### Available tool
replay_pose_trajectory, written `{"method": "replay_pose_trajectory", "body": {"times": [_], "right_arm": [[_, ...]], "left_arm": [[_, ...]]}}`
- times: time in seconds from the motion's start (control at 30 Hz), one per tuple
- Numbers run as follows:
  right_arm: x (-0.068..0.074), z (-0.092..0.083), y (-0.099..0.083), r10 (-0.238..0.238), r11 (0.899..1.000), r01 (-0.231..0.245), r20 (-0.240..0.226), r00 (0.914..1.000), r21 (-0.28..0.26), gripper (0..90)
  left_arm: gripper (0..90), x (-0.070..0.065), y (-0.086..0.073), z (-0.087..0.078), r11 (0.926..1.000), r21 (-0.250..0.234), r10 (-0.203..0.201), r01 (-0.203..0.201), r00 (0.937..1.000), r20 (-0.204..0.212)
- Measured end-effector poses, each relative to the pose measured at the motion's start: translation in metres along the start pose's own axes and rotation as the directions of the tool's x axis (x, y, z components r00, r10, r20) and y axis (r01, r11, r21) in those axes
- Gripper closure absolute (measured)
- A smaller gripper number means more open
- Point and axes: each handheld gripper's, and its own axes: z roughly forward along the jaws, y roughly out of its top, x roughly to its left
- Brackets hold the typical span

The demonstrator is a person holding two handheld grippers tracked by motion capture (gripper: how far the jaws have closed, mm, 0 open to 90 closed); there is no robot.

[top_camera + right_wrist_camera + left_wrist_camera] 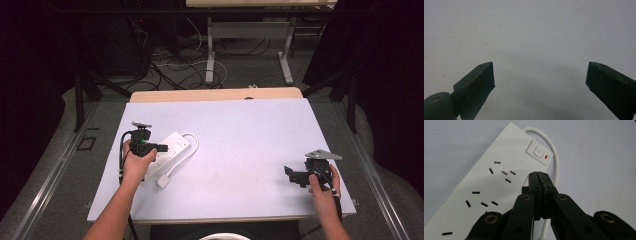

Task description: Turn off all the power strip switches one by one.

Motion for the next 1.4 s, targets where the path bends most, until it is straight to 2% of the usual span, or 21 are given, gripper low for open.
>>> {"method": "replay_pose_trajectory", "body": {"times": [0.03,0.33,0.7,0.73,0.8,0.97,1.03,1.2,1.23,1.27,1.3,1.33,1.4], "right_arm": [[0.000,0.000,0.000,0.001,1.000,-0.001,0.003,1.0000,-0.002,7.6],[0.000,0.000,0.000,0.001,1.000,-0.001,0.002,1.0000,-0.005,7.6],[0.000,-0.001,0.000,0.004,1.000,-0.004,0.002,1.0000,-0.008,7.6],[0.000,-0.001,0.000,0.004,1.000,-0.004,0.002,1.0000,-0.008,7.6],[0.000,-0.001,0.000,0.001,1.000,-0.001,0.001,1.0000,-0.007,7.6],[0.000,-0.001,0.000,-0.001,1.000,0.001,0.004,1.0000,-0.009,7.6],[0.000,-0.001,0.000,0.003,1.000,-0.003,0.001,1.0000,-0.008,7.6],[0.000,-0.001,0.000,-0.001,1.000,0.001,0.003,1.0000,-0.008,7.6],[0.000,-0.001,0.000,0.000,1.000,0.000,0.003,1.0000,-0.008,7.6],[0.000,-0.001,0.000,-0.001,1.000,0.001,0.003,1.0000,-0.009,7.6],[0.000,-0.001,0.000,-0.001,1.000,0.001,0.004,1.0000,-0.009,7.6],[0.000,-0.001,0.000,0.001,1.000,-0.001,0.004,1.0000,-0.009,7.6],[0.000,-0.001,0.000,0.003,1.000,-0.003,0.001,1.0000,-0.008,7.6]], "left_arm": [[90.0,0.000,0.000,-0.001,0.9999,0.011,0.006,-0.006,0.9999,0.009],[90.0,0.002,-0.009,-0.006,1.0000,-0.001,0.005,-0.005,0.9999,0.016],[90.0,0.012,-0.021,-0.011,0.9998,0.000,-0.017,0.017,0.9998,0.008],[90.0,0.012,-0.023,-0.012,0.9995,-0.004,-0.030,0.030,0.9995,0.010],[90.0,0.014,-0.025,-0.012,0.9997,-0.001,-0.025,0.025,0.9997,0.003],[90.0,0.017,-0.030,-0.013,0.9994,-0.008,-0.033,0.033,0.9995,0.004],[90.0,0.019,-0.032,-0.014,0.9992,-0.003,-0.040,0.041,0.9990,0.017],[90.0,0.022,-0.035,-0.013,0.9989,-0.006,-0.047,0.048,0.9988,0.007],[90.0,0.023,-0.036,-0.013,0.9993,0.002,-0.039,0.039,0.9992,0.007],[90.0,0.022,-0.036,-0.013,0.9987,0.004,-0.050,0.050,0.9987,0.005],[90.0,0.023,-0.037,-0.012,0.9990,0.004,-0.045,0.045,0.9990,0.001],[90.0,0.024,-0.038,-0.011,0.9985,0.002,-0.054,0.054,0.9985,0.011],[90.0,0.025,-0.039,-0.010,0.9989,0.010,-0.046,0.046,0.9989,-0.005]]}}
